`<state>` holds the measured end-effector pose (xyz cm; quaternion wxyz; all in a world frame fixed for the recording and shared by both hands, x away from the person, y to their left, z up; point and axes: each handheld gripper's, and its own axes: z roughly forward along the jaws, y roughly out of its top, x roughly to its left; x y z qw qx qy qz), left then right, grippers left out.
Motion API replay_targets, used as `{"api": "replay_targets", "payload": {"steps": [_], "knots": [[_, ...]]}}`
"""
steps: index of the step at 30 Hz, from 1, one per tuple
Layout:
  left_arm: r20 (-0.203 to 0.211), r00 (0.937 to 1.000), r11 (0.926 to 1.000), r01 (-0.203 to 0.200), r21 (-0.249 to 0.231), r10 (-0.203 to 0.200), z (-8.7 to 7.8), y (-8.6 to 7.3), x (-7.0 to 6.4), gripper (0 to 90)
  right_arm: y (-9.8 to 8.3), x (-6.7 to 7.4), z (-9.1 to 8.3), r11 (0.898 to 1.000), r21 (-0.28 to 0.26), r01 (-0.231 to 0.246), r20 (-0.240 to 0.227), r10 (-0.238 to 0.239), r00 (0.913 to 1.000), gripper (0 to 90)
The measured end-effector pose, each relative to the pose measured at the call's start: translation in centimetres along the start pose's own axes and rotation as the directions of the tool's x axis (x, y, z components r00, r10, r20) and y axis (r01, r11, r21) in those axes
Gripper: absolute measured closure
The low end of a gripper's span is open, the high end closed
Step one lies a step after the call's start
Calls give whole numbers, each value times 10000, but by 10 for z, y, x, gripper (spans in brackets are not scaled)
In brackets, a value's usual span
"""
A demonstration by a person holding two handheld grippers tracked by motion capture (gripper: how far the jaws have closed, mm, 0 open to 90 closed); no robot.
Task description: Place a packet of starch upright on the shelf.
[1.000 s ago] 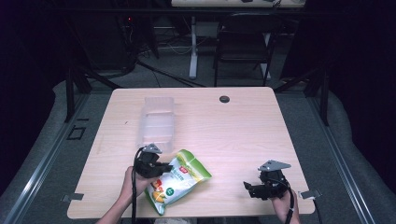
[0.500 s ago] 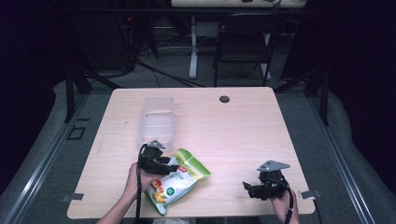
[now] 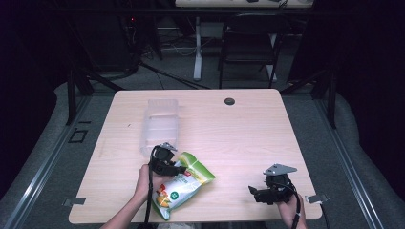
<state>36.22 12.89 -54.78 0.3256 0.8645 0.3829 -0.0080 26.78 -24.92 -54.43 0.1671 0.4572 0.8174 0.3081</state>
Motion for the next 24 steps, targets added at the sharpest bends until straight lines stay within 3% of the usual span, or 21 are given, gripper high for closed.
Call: {"api": "replay_targets", "payload": {"steps": [7,12,19,24], "knots": [[175,9997,9998,-186,-97,188,-2,-1,0,874,0,1,-1,10000,-60,44,46,-44,10000,148],[26,9992,9990,-403,-175,404,-5,-2,-2,878,0,2,-2,9999,-87,51,38,-50,10000,148],[240,9992,9976,-320,-618,335,-7,-2,-3,872,0,1,-2,10000,-85,38,52,-37,10000,148],[163,9991,9957,-366,-853,381,-11,-1,-5,876,0,0,-1,10000,-29,33,-1,-33,10000,148]]}}
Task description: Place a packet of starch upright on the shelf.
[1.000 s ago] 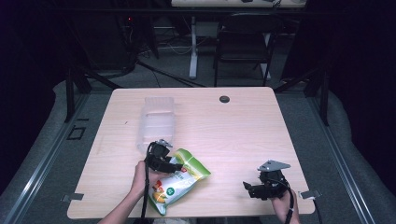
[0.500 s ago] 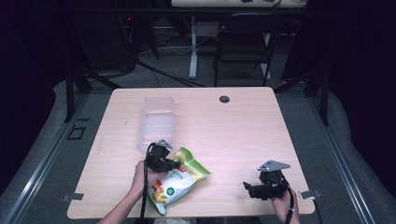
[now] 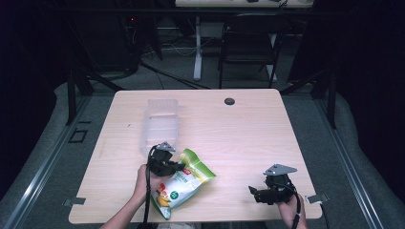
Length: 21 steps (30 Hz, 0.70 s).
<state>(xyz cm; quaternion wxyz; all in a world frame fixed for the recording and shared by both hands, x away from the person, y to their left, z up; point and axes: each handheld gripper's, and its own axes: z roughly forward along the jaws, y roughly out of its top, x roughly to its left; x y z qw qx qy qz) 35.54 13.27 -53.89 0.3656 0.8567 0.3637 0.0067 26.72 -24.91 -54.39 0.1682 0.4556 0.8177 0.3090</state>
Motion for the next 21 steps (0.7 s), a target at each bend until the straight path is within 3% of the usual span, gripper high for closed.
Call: {"api": "replay_targets", "payload": {"steps": [14,21], "knots": [[214,9998,9996,-57,-285,63,-5,-1,-2,875,-1,0,0,10000,-33,-54,29,54,10000,148],[415,9991,9979,16,-649,11,-11,-4,-3,879,0,0,0,10000,10,-24,-3,24,10000,148]]}}
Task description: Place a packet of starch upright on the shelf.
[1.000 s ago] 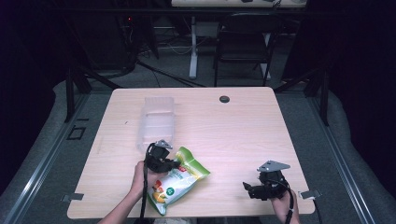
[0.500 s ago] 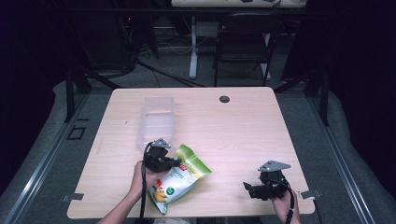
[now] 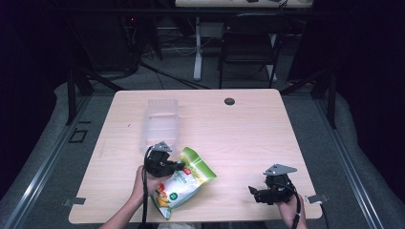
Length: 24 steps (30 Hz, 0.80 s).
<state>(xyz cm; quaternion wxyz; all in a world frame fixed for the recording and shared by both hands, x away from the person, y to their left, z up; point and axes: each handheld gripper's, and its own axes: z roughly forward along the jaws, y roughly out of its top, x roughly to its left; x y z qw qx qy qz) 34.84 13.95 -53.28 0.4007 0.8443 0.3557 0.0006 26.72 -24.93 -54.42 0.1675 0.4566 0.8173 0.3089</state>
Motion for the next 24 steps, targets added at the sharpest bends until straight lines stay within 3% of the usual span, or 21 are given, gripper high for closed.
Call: {"api": "replay_targets", "payload": {"steps": [4,8,19,24], "knots": [[46,10000,10000,-53,20,53,-2,2,-1,880,0,-1,0,10000,18,-19,6,19,10000,148],[375,9990,9985,251,-486,-232,-9,2,-2,881,0,0,0,10000,57,0,-1,0,10000,148],[193,9998,9966,-5,-826,21,-25,3,-7,883,0,0,0,10000,25,18,-14,-18,10000,148],[199,9997,9919,-142,-1265,169,-30,3,-9,883,0,-1,0,10000,43,-3,41,2,10000,148]]}}
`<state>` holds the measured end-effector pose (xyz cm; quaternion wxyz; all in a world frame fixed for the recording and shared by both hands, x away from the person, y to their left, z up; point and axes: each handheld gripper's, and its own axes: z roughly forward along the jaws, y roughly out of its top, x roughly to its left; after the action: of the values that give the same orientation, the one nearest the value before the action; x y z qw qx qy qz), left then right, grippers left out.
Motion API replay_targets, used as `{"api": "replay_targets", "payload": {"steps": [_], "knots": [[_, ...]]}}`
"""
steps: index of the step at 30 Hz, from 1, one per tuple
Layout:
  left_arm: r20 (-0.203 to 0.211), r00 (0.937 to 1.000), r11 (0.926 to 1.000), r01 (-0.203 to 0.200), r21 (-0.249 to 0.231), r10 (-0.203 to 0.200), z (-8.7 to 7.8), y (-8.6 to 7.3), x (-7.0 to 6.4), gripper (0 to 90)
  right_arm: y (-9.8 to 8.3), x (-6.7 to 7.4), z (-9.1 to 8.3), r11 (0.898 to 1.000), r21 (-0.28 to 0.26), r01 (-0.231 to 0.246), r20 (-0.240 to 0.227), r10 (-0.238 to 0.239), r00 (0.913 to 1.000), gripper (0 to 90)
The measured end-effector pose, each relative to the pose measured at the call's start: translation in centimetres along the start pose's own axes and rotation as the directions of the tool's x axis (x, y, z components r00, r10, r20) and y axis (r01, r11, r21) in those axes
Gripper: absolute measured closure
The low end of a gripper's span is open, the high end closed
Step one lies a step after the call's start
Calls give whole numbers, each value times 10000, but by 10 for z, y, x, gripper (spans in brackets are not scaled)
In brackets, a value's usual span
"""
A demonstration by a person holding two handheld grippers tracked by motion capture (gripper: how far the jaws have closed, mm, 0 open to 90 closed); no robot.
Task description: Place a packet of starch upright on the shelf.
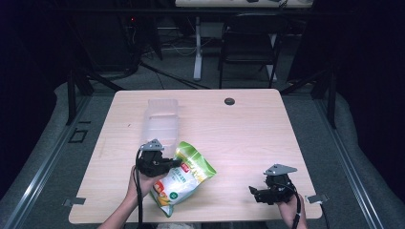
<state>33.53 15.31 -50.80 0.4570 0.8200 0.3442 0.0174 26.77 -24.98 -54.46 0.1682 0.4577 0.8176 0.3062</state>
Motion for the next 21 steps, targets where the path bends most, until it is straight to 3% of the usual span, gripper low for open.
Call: {"api": "replay_targets", "payload": {"steps": [12,15,21], "knots": [[303,9985,9983,-445,-376,456,-11,9,-12,887,1,-1,1,10000,43,3,17,-3,10000,148],[417,9965,9969,-713,-346,728,-13,12,-15,889,0,0,0,9999,-75,-88,15,88,10000,147],[687,9927,9938,-957,-564,995,-18,18,-24,889,1,3,1,9998,40,174,6,-174,9998,148]]}}
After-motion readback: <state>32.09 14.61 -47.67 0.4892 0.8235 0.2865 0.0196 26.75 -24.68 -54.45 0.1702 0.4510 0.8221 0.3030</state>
